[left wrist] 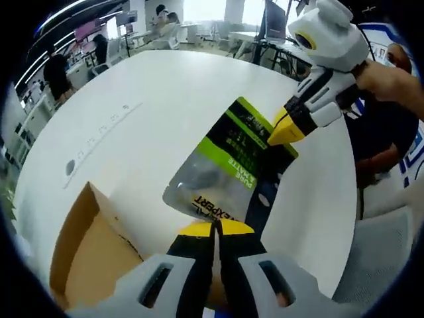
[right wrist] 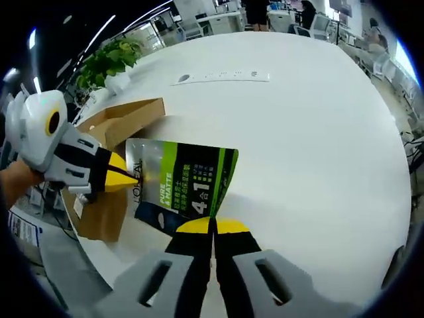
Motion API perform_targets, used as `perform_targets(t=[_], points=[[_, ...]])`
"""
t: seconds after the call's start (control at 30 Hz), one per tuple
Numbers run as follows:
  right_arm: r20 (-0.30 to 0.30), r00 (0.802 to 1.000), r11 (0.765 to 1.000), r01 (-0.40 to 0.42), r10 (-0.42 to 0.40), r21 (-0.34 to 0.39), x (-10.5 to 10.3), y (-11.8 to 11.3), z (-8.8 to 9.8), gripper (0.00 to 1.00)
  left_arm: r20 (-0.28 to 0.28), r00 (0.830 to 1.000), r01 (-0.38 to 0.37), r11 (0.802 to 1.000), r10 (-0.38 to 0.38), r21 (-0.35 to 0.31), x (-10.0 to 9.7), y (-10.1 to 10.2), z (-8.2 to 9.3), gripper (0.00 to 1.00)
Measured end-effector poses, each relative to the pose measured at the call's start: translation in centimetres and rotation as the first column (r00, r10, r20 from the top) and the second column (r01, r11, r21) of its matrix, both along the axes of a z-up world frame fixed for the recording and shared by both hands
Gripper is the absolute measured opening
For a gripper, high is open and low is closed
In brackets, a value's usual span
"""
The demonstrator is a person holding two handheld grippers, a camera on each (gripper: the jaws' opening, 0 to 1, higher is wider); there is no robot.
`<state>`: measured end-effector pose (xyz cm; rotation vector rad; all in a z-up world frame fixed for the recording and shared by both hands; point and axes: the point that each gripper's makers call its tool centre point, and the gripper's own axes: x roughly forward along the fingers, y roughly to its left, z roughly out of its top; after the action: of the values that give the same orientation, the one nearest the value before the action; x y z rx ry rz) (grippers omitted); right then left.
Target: Operate the shoe box by opening the lid, removing the specified soft item, and placing it in the target area until the item is outside and the box remains undamaged.
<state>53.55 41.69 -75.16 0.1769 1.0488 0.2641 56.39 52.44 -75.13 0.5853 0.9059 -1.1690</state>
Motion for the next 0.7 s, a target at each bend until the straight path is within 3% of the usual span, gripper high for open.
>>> perform_targets(t=[0.33,0.7], points=[[0.024,1.0,0.999,-0.016,0.017,-0.032,0.6,-0.3,-1.9,0.0,0.072,0.993,0.091,0.994,-0.095,0.064,-0.1,-0.3,-1.6,0.0],[0.039,0.997,0.998,0.065,-0.064,-0.017,1.3,-0.7,-2.6,0.0,0.154,0.972,0.163,0.981,-0.178,0.107,0.4,-0.3,-1.9,0.01]])
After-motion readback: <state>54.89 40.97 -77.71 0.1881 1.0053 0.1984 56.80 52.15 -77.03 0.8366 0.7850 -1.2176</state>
